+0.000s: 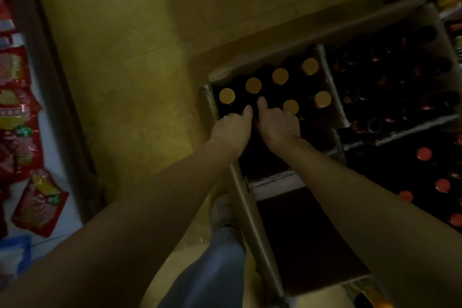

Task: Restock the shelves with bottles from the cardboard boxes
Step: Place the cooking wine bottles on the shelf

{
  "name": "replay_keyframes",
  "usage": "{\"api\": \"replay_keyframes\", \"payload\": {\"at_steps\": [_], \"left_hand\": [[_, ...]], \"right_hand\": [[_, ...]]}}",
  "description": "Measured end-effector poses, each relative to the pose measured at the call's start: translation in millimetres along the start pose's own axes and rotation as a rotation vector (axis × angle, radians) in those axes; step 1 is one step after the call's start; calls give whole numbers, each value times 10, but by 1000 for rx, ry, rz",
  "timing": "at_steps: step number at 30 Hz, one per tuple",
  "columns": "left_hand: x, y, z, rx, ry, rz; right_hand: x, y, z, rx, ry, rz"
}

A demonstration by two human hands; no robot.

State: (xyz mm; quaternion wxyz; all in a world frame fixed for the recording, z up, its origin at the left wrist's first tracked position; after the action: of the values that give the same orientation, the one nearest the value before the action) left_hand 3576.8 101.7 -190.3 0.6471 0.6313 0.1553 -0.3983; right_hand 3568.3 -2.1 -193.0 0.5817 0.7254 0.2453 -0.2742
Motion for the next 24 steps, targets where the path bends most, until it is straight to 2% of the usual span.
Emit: {"api": "replay_keyframes", "payload": {"at_steps": [5,12,24], "left_hand": [[-169,171,14,-120,-23,40],[-756,740,181,-101,-36,85],[-2828,2036,784,-163,15,372]], "right_hand": [[-254,172,43,72,71,53],[-939,686,60,47,117,134],[-3009,2034,-45,19,207,423]]}}
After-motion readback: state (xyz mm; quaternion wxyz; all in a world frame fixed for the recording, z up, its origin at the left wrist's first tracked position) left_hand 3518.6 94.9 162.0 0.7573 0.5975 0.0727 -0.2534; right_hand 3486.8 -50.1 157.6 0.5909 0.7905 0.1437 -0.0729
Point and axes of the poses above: each hand's wrist, its own x-axis towards the middle knuckle, its own y-axis out of the back of the hand, z = x × y, the point moved 1 cm from there along x, towards the middle knuckle, and after that the axes turned 6 degrees about -z, right-handed, at the moved point
